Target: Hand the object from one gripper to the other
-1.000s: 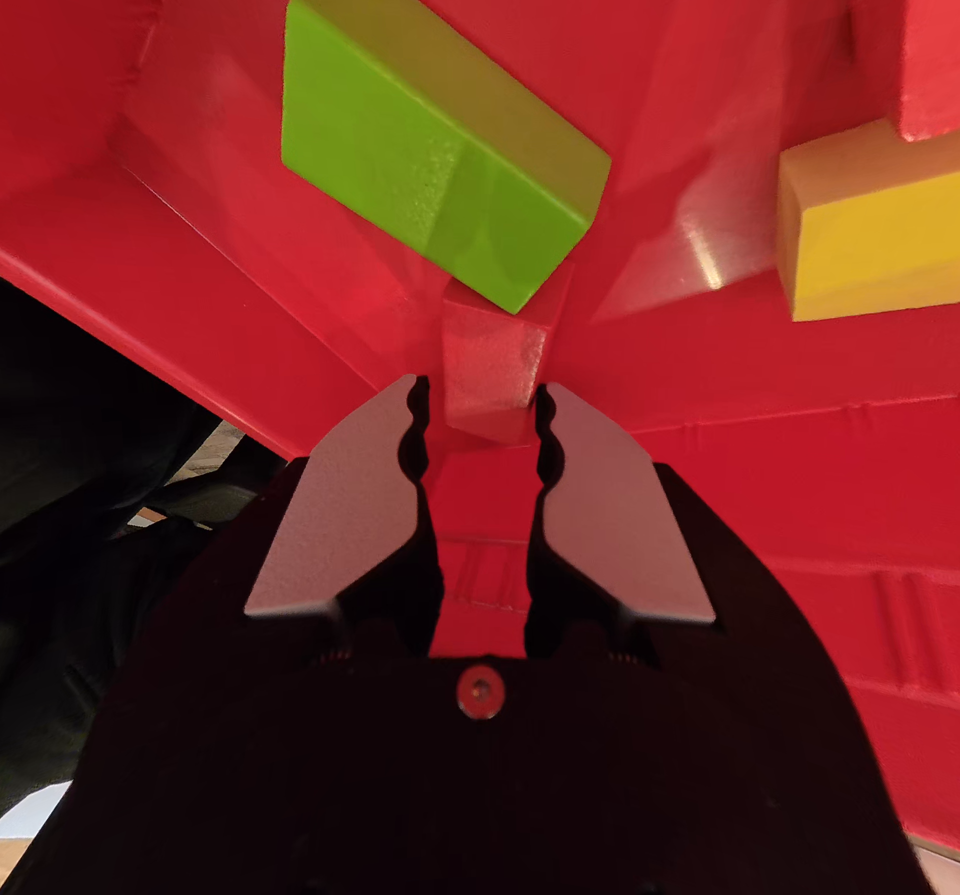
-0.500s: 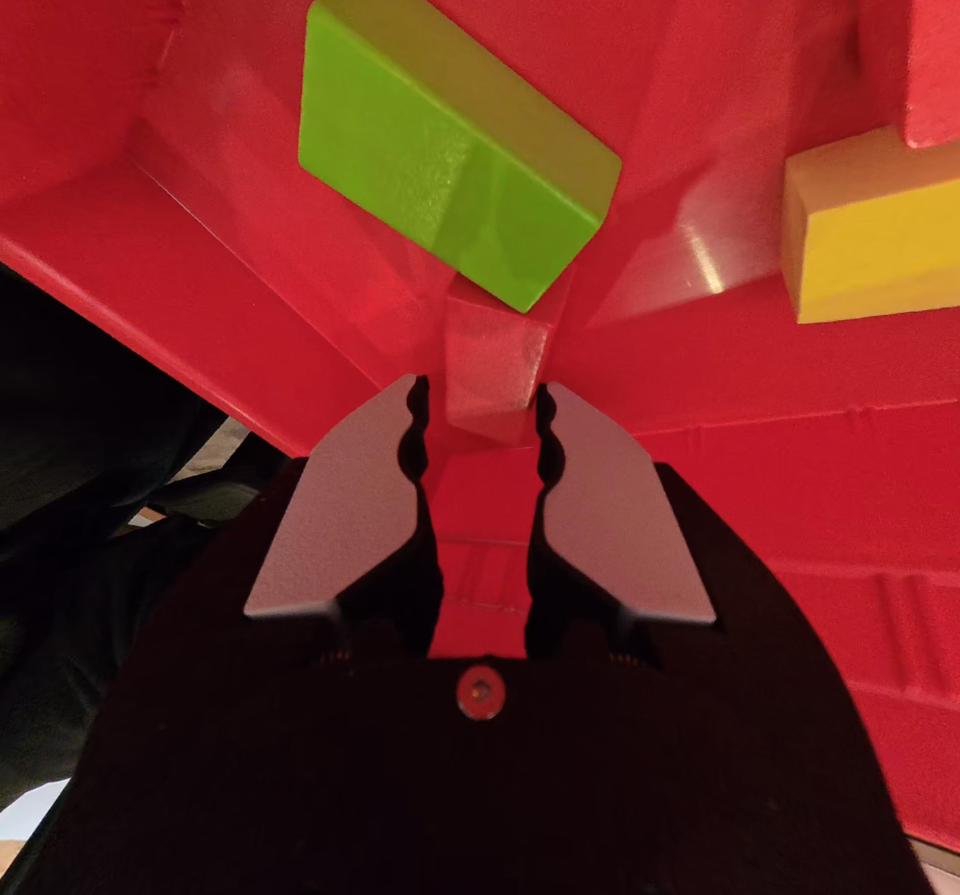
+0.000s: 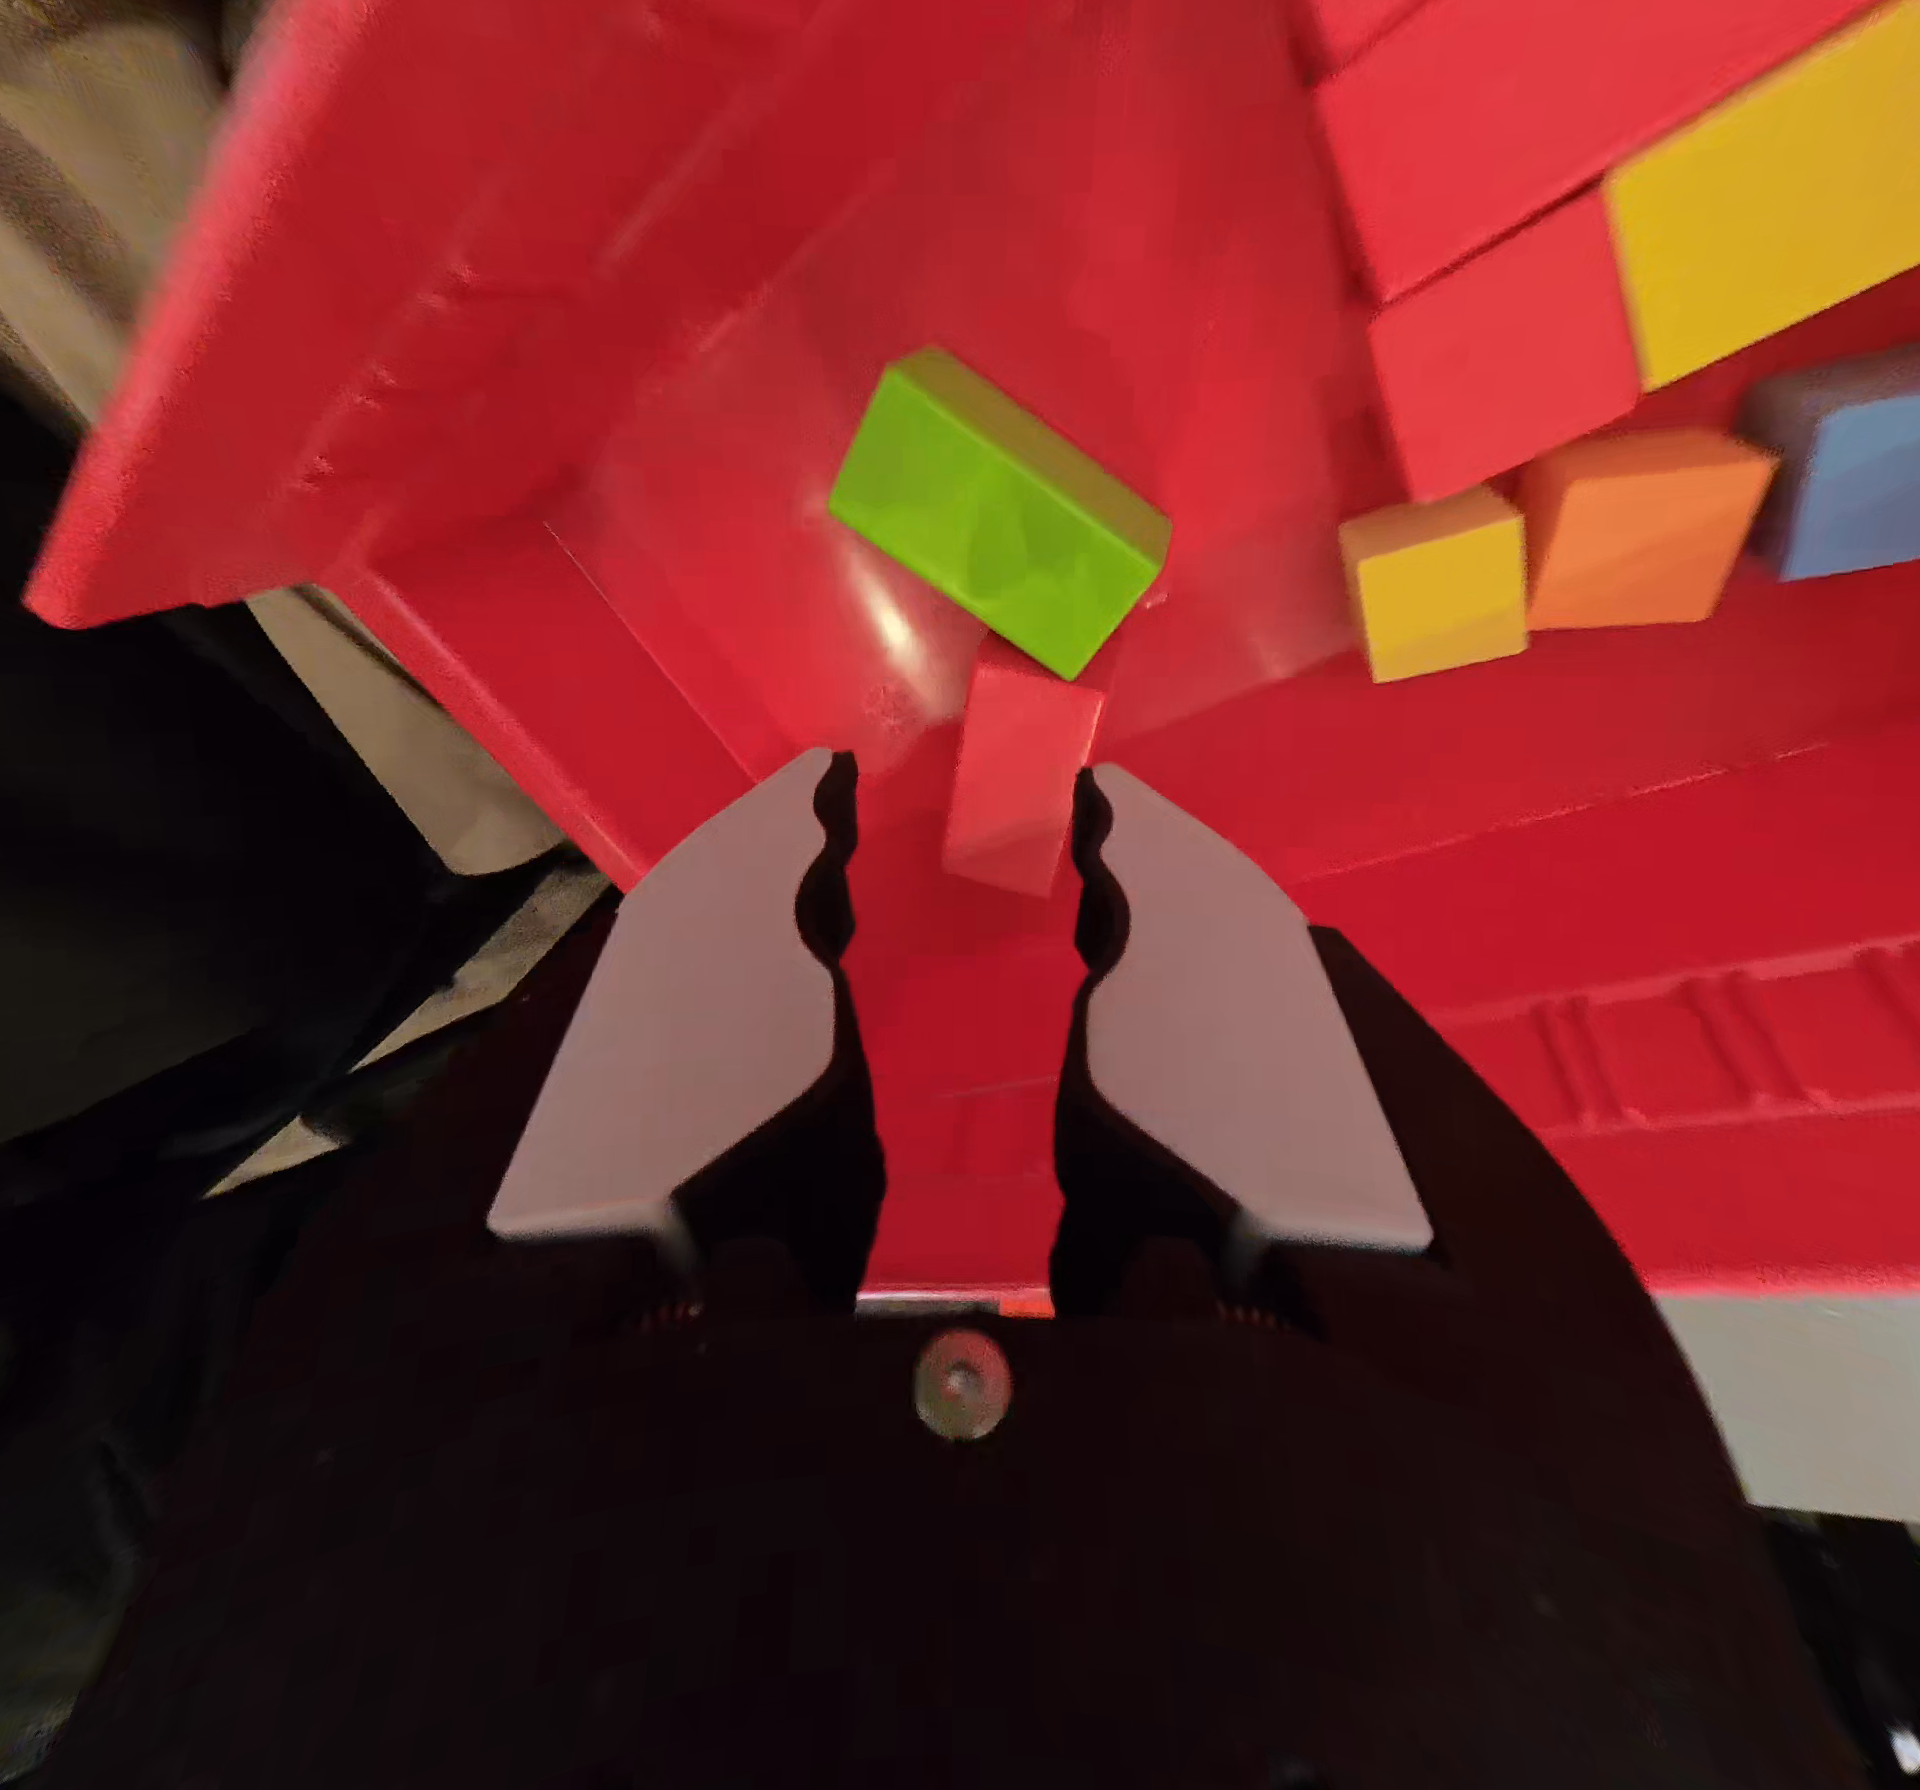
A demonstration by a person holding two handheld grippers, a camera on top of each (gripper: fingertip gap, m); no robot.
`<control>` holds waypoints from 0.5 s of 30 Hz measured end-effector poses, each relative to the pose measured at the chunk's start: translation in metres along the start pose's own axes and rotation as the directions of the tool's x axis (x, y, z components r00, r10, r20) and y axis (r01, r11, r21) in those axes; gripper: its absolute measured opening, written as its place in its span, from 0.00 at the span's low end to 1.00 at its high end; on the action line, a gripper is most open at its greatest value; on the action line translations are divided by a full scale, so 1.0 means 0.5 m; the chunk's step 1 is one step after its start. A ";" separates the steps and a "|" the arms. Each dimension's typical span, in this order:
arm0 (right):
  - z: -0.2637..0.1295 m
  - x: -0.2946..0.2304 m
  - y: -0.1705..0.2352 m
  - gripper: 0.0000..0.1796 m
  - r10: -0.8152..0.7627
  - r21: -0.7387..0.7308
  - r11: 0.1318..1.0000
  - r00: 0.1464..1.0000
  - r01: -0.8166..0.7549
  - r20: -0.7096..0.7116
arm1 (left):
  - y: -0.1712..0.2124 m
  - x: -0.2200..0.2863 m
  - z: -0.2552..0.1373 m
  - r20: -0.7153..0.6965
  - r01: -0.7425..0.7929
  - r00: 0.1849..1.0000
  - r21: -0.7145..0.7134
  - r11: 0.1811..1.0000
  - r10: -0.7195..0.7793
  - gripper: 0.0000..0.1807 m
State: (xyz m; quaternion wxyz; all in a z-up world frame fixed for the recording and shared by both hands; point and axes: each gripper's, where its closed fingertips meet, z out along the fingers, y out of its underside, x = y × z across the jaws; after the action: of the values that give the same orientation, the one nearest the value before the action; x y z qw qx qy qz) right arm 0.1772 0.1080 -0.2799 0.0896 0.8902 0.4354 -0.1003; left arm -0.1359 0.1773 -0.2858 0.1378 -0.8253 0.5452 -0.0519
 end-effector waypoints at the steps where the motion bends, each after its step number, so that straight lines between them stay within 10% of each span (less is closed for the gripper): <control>1: -0.012 -0.003 -0.013 0.22 -0.013 0.036 0.999 1.000 0.013 -0.015 | -0.015 0.004 -0.011 -0.012 0.008 1.000 0.044 0.999 -0.008 0.18; 15: -0.245 -0.196 -0.232 0.24 -0.348 0.766 0.611 0.937 0.200 0.034 | -0.181 0.089 -0.165 -0.203 0.072 0.978 0.529 0.845 0.044 0.18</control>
State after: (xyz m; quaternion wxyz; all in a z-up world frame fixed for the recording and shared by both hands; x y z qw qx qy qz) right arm 0.0385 0.1344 -0.1451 -0.2642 0.7561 0.4758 -0.3635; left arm -0.0576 0.1555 -0.1840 0.3038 -0.7482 0.5146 -0.2882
